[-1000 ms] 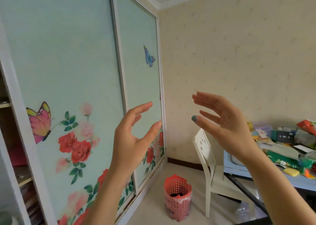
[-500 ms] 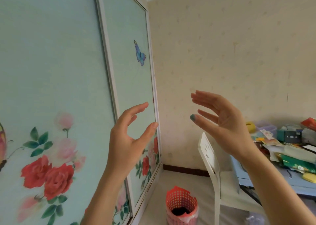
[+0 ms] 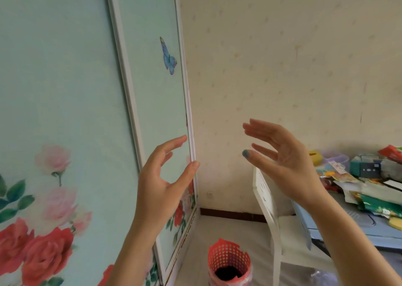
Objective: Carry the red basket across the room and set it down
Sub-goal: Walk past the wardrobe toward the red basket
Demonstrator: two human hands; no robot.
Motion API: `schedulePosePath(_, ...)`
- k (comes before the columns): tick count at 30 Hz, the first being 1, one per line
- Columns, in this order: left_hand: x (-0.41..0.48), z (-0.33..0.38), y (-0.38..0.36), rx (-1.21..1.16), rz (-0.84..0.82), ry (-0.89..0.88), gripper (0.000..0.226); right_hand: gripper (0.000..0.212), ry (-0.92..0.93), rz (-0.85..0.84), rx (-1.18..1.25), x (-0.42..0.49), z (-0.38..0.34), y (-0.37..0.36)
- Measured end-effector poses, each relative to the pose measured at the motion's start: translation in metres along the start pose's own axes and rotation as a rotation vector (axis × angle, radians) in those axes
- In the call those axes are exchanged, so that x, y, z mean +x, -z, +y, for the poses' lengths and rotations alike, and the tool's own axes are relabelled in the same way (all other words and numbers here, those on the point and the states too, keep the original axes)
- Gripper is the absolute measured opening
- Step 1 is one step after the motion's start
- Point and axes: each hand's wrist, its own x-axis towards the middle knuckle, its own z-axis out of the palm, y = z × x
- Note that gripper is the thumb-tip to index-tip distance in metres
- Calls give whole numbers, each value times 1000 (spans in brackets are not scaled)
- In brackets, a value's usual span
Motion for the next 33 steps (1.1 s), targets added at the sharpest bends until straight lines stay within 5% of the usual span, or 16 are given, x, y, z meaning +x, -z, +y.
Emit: schedulePosePath(33,224,-341,-93,-45,-16,-11,45,53,-13,40,-64,230,314,-93)
